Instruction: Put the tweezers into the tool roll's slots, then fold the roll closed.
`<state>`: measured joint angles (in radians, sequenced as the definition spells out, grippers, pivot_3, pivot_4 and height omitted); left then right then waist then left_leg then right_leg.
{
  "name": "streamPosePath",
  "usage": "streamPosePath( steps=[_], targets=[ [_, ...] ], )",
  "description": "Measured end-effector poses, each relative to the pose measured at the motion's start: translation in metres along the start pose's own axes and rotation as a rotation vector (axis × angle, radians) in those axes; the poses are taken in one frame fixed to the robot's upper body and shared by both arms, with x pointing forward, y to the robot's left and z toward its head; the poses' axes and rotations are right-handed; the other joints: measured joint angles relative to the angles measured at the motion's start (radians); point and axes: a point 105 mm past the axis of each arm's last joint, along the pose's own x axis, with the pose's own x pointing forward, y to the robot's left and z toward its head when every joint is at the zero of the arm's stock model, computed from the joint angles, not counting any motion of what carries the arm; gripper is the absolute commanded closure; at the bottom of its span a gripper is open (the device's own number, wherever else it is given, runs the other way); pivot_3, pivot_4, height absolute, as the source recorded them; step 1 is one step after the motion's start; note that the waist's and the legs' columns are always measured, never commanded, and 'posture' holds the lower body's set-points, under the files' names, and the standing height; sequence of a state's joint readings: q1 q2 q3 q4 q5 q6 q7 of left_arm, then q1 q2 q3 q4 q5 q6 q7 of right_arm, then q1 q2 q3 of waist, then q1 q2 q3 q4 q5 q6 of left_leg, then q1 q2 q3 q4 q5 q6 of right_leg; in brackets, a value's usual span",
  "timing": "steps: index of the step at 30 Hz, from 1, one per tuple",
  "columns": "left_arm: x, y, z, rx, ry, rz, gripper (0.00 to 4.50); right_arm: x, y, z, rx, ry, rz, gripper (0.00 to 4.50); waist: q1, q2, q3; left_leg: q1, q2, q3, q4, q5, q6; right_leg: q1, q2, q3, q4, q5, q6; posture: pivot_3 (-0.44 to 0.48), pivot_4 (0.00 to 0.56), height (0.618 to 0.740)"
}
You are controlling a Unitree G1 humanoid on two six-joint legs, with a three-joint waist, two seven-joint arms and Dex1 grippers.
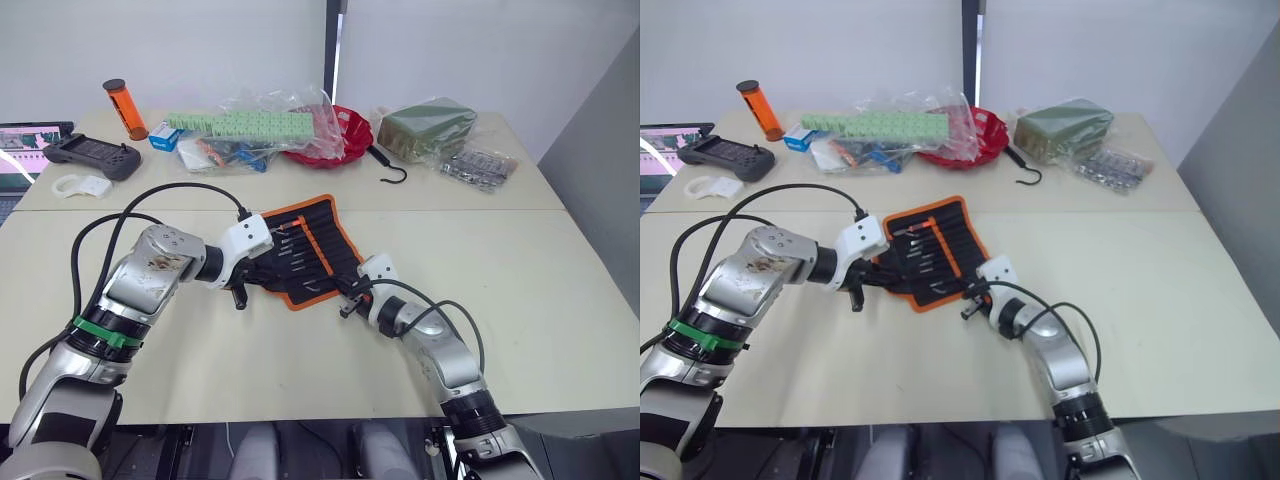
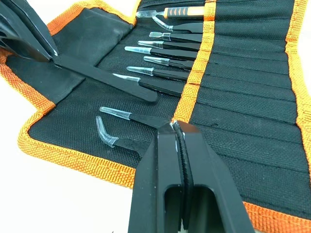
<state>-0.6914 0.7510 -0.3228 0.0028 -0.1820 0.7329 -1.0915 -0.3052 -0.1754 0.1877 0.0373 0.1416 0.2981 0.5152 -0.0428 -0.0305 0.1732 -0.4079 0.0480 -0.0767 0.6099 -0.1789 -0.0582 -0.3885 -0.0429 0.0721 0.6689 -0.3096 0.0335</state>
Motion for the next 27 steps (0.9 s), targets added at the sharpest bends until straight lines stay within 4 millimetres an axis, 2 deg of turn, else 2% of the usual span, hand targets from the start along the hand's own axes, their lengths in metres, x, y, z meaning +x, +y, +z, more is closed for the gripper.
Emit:
streamPosePath(
  steps=[10,15,27],
  targets=[
    [0.013,0.0,0.005,0.035,-0.011,-0.025,4.46,-0.001,0.0,0.0,0.002,-0.001,-0.012,4.5,0.002,0.0,0.0,0.0,0.0,0.0,0.001,0.0,0.0,0.0,0.0,0.0,0.003,0.0,0.0,0.0,0.15,0.74],
    [0.023,0.001,0.014,0.073,-0.034,-0.028,4.46,-0.001,0.0,-0.001,0.003,0.0,-0.016,4.5,0.002,0.0,0.0,0.001,0.0,0.0,0.002,0.0,0.0,0.0,0.0,0.0,0.004,0.0,0.0,0.0,0.15,0.74],
    [0.043,0.0,0.022,0.056,-0.056,-0.009,4.46,-0.002,-0.001,-0.002,0.005,0.0,-0.028,4.5,0.007,0.0,0.0,0.0,-0.001,-0.001,0.004,0.0,0.0,0.0,0.0,0.0,0.005,0.0,0.0,0.0,0.15,0.74]
  ],
)
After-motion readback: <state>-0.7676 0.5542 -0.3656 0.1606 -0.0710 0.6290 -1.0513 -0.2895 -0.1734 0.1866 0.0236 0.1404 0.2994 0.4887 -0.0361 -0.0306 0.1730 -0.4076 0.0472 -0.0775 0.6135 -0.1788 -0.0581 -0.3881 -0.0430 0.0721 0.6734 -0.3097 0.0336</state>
